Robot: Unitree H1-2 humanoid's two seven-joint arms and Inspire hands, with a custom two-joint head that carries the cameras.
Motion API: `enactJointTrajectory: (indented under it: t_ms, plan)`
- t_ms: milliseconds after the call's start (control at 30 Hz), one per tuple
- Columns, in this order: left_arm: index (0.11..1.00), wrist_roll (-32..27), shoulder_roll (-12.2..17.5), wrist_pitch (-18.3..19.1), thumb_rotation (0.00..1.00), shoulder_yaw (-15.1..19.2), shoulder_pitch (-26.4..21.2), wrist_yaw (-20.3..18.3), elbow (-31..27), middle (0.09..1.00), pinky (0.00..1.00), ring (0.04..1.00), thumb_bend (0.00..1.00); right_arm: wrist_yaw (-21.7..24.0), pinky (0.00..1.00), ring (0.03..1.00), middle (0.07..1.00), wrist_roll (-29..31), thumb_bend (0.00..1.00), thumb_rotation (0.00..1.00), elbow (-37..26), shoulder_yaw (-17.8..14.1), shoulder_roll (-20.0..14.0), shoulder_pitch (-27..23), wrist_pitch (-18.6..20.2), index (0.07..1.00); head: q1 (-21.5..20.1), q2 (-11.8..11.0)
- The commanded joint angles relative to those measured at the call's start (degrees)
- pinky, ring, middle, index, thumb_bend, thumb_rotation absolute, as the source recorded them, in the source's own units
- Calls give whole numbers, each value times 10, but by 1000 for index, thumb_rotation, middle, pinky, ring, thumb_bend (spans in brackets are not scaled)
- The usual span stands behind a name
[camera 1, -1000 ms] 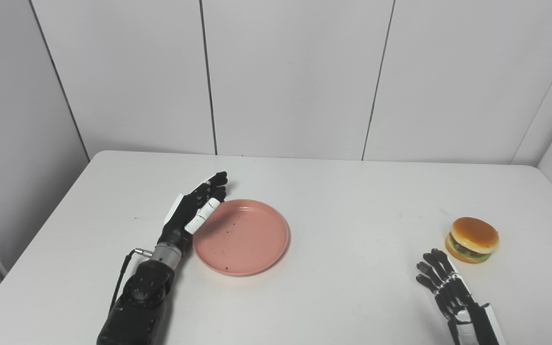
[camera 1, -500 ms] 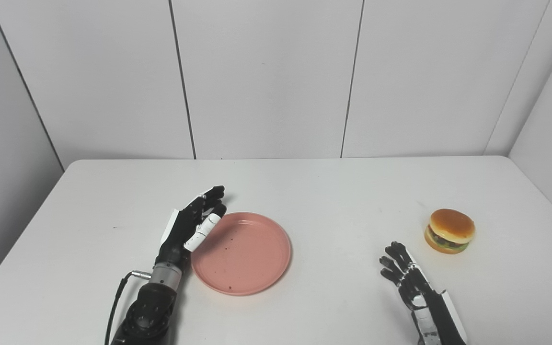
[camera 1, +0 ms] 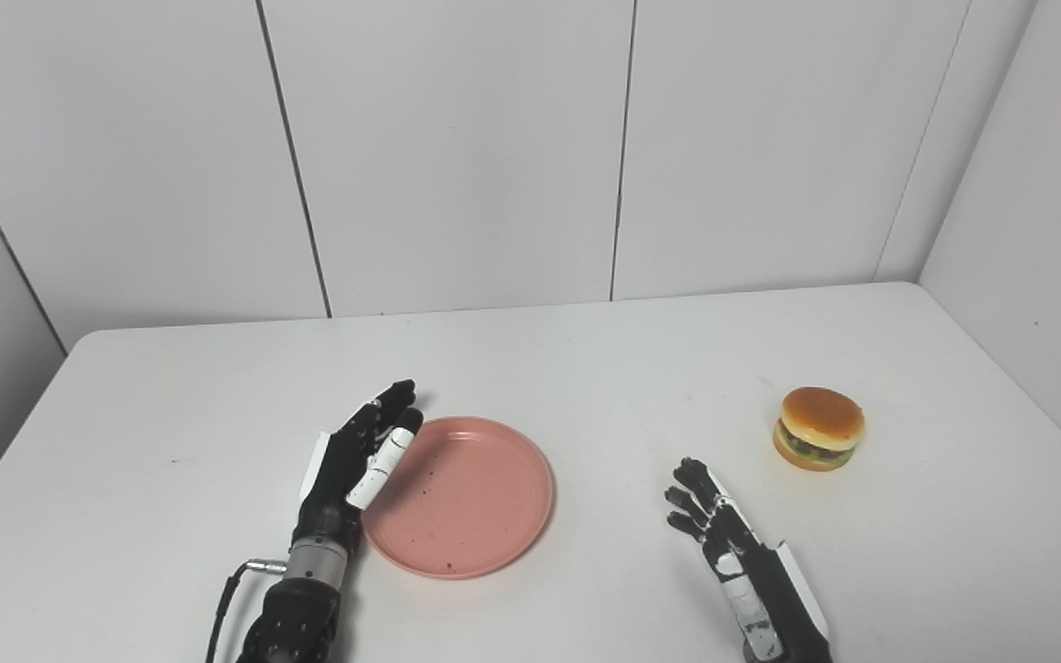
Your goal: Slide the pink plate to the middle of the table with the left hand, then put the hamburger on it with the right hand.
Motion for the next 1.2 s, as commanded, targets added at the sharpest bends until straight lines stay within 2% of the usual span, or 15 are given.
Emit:
enactJointTrajectory:
  t_ms: [0,367,800,967,1167]
  plan:
    - [783,-4,-15,4,804,-8,20,4,12,853,797,858,813,2,878,905,943,-6,867,1000,10,13,18,6,29,941,-3,2]
    - [778,-7,-35,17,808,-12,23,4,11,858,802,866,871,-5,875,908,941,-18,891,1000,5,21,23,4,33,947,-18,5]
    - [787,-14,-33,15,818,-13,13,2,21,867,818,874,881,-19,872,911,946,-35,869,1000,15,22,20,-4,18,956,-38,7]
    - [795,-23,-26,13,830,-9,10,-3,24,873,809,876,843,-35,890,912,941,15,904,998,-39,0,39,9,52,941,-41,6]
    - [795,-39,-18,10,821,-3,5,-12,34,867,837,877,824,-48,895,912,930,27,934,998,-121,-10,33,4,84,931,-52,5]
